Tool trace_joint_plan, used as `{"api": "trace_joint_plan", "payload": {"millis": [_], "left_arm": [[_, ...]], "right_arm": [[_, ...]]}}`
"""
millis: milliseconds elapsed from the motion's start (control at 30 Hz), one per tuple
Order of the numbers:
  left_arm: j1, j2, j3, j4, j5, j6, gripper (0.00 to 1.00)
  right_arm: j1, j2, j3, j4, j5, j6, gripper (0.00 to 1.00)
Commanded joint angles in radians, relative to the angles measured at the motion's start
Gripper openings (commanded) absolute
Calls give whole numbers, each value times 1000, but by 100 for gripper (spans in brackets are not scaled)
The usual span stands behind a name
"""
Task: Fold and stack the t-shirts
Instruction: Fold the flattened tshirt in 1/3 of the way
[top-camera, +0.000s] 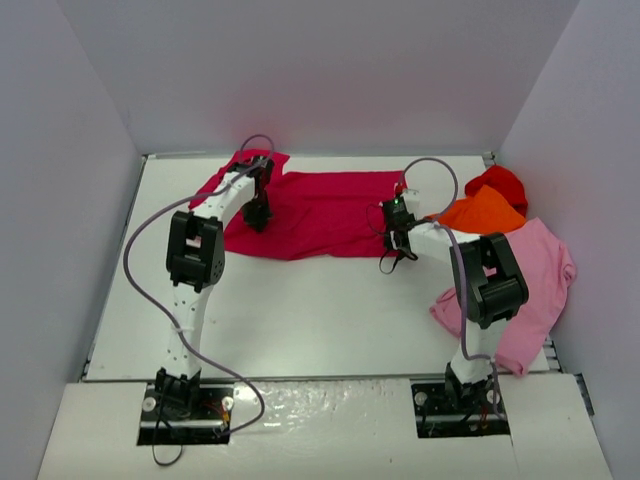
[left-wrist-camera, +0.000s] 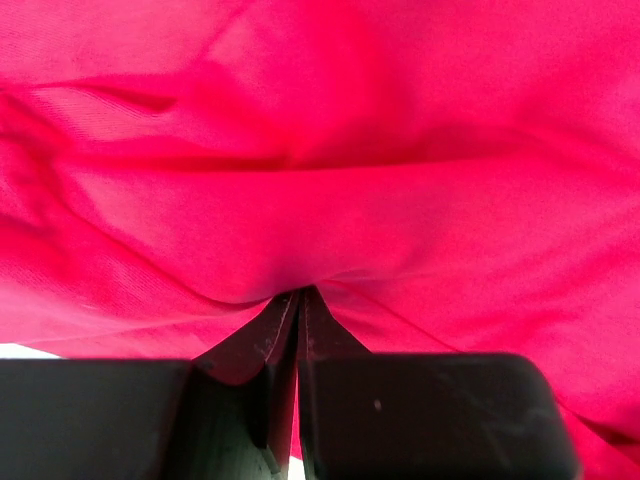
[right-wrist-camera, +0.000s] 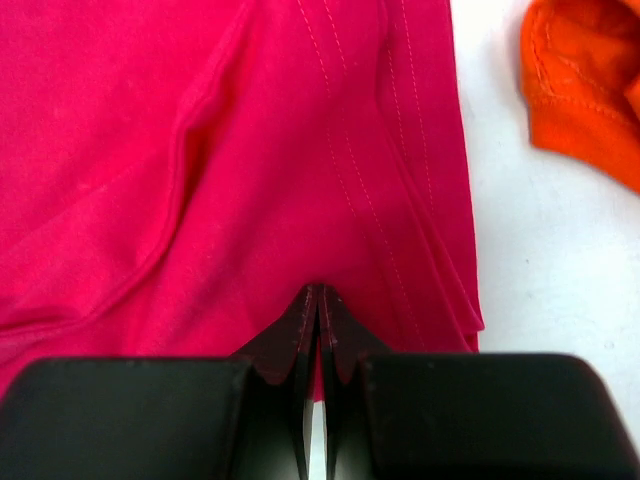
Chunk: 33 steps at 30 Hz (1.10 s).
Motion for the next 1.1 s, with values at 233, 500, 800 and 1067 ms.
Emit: {"api": "trace_joint_plan", "payload": {"millis": [233,500,800,1067], "left_arm": [[165,-157,-198,55,-52,-23,0],[234,-193,-244,84,-50,-19,0],[245,-181,-250,83,-67,-7,0],[247,-228,-298,144,-44,-29,0]], "right_arm": [[2,3,10,-95,121,-11,0],[-11,-5,-2,-196,244,-10,0],[-29,-37,-5,-277,304,16,0],[-47,-138,-7,-324,271,48,0]]}}
